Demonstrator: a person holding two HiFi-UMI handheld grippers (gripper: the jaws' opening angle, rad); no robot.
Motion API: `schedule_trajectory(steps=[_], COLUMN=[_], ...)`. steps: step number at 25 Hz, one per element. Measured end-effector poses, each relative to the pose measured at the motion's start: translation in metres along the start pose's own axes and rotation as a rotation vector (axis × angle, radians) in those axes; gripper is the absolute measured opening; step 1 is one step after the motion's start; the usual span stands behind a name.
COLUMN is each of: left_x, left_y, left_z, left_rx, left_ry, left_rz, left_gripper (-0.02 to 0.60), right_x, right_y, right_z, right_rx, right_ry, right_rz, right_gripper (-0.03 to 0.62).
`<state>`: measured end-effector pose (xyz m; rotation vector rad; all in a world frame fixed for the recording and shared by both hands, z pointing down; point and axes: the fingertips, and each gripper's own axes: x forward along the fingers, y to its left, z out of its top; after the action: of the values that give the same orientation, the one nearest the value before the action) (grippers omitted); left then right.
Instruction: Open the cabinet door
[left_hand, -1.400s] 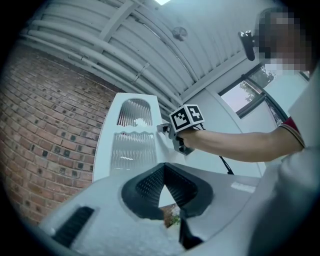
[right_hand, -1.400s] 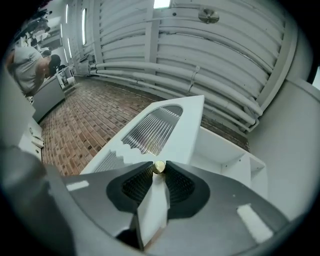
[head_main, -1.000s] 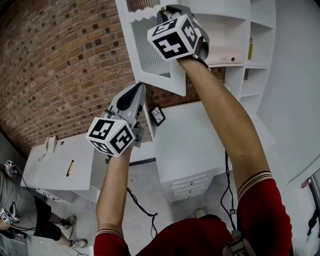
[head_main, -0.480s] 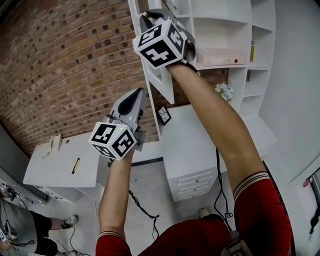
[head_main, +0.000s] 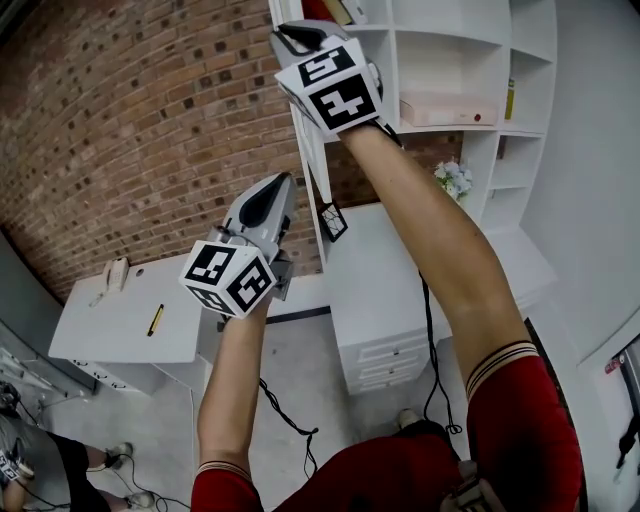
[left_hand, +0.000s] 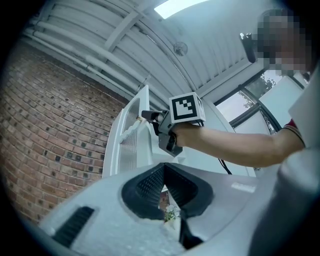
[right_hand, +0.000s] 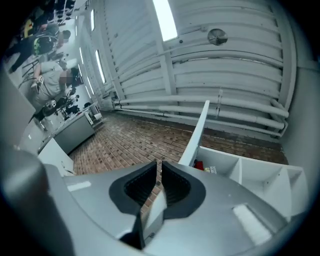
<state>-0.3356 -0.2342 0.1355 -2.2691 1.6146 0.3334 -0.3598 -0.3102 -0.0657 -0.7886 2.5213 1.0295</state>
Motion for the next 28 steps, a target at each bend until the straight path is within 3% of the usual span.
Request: schedule_trajectory(steps=[6, 14, 21, 28], left_x=[-0.003, 0.01, 0.028, 0.058], left_y=[-0.017, -0.051, -0.08, -0.133], left_z=[-0.001, -0.001, 0.008, 0.001], left_rx=[-0.011, -0.009, 0.017, 0.088], left_ry=[-0.006, -0.004, -0.027, -0.033], left_rz=[-0.017, -0.028, 0.01, 0.066], left_gripper=[0.0, 0.0, 0.0, 0.0], right_x=[-0.024, -0.073, -0.143, -0.231], right_y=[0.003, -0.002, -0.021, -0.053], right_z=[0.001, -0.003, -0.014, -0.052], right_rx=[0.121, 0.145, 0.196, 0.286], right_ry=[-0.039, -0.079, -0.137, -0.138], right_rz=[0.05, 0.115, 0.197, 0.261], right_gripper=[0.032, 0.011, 0.011, 0.011])
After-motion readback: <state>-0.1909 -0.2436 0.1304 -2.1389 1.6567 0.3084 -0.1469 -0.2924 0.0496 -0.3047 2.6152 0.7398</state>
